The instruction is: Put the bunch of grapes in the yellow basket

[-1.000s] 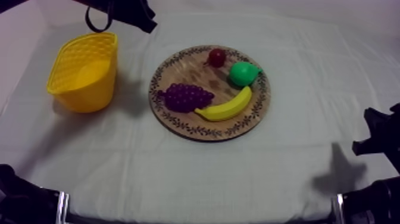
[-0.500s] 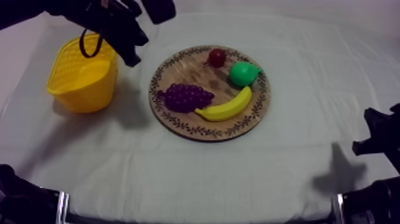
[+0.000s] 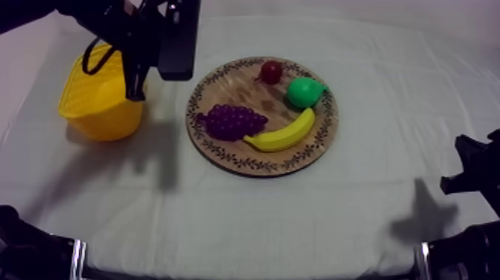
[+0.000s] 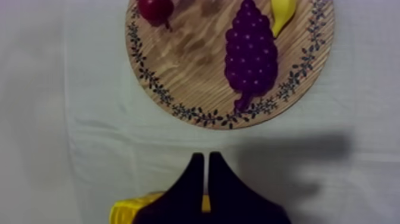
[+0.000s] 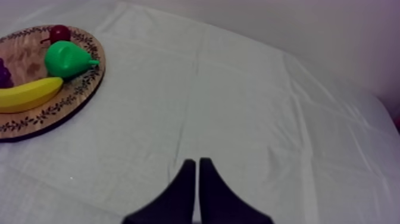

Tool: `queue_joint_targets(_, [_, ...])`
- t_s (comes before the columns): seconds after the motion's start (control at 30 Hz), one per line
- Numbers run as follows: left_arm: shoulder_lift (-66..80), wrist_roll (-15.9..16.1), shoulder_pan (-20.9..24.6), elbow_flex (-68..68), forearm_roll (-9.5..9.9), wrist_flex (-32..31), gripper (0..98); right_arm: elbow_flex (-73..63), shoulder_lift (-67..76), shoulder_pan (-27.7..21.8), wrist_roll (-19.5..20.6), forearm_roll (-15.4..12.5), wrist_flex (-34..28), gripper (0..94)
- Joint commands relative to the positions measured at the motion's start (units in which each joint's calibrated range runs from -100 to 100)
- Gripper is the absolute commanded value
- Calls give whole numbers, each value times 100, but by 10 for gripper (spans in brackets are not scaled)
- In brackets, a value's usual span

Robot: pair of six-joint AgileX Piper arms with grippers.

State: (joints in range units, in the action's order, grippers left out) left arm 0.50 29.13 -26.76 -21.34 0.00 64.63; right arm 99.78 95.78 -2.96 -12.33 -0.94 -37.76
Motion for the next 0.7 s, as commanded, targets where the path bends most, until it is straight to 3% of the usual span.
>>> queue_joint_targets(0.0, [-18,-17,-31,-40,30,-18,117,-1,-2,-3,0,-1,2,3])
queue_joint_targets(0.23, [53,-168,-72,-297,103,35,657,-1,-2,-3,0,-1,2,3])
queue_joint_targets(0.33, [62,-305,-64,-490,105,-21,812,-1,-2,-3,0,-1,2,3])
queue_joint_targets(0.47, [65,-460,-98,-651,121,-107,920,-1,-2,-3,0,-1,2,3])
queue_joint_targets(0.67, [68,-635,-124,-831,158,-293,957,-1,-2,-3,0,-1,2,3])
